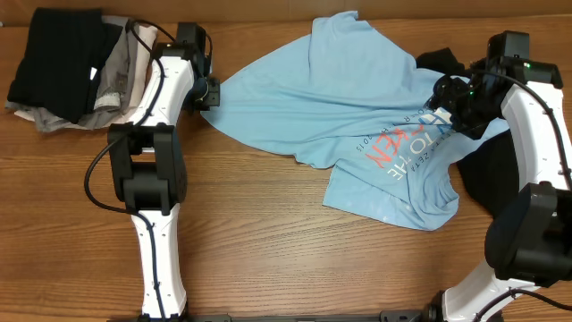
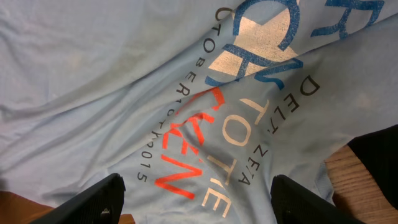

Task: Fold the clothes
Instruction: 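Hold the T-shirt edges with both grippers and stretch it flat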

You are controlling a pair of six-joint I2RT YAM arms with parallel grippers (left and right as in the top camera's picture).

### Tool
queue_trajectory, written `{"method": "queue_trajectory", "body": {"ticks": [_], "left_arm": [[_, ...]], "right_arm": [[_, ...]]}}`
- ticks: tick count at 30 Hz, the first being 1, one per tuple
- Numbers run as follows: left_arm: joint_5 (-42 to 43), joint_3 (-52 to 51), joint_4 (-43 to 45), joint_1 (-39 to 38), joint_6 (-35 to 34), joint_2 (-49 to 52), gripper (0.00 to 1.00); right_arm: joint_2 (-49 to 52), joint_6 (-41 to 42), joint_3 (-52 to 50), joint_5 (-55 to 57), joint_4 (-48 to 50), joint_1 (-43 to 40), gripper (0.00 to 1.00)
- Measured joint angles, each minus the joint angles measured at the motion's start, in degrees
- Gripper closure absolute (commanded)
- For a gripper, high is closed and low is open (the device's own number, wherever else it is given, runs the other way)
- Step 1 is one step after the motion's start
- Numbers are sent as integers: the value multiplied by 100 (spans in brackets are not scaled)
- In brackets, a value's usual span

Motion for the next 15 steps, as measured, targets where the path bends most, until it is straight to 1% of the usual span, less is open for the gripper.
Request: {"method": "queue_trajectory", "body": {"ticks": [4, 7, 11, 15], "left_arm": [[22, 42, -116, 7, 0, -9, 96], [118, 203, -697, 50, -2, -9, 96], [221, 887, -1320, 195, 0, -28, 96], [260, 1593, -1591, 393, 0, -393, 96]], "right_arm": [[0, -7, 0, -63, -107, 0, 22], [-2, -61, 0, -223, -179, 24, 22], [-50, -109, 0, -317, -474, 186, 22], [-275, -114, 0, -350, -826, 599, 22]]}}
